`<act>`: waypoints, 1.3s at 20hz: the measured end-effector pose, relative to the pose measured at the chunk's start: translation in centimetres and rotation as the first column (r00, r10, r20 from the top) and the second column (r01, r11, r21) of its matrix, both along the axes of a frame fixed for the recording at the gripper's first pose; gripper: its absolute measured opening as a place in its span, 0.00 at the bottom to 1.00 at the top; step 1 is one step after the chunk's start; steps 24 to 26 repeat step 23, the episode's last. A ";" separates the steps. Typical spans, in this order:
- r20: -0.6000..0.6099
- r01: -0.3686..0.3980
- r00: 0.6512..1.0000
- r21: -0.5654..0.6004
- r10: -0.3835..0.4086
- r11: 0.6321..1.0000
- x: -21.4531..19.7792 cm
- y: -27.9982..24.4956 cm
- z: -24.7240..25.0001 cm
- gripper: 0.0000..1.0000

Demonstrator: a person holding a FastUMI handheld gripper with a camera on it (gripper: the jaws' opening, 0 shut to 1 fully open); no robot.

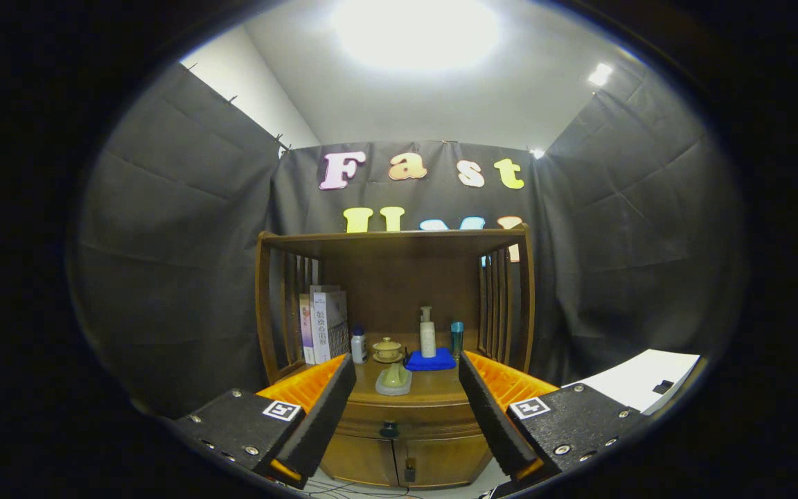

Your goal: Pull open the drawer, take out the items inside it, and place them on the countertop above the cabinet.

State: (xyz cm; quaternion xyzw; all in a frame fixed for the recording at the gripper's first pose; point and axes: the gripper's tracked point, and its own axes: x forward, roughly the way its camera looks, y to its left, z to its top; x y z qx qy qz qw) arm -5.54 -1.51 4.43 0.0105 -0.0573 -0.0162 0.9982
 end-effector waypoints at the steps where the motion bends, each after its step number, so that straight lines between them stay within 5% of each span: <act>1: 0.000 0.000 1.000 -0.004 0.000 1.000 0.0 0.0 0.0 0.93; 26: -0.053 0.091 0.994 -0.135 -0.099 0.987 1.0 -2.8 -2.1 0.94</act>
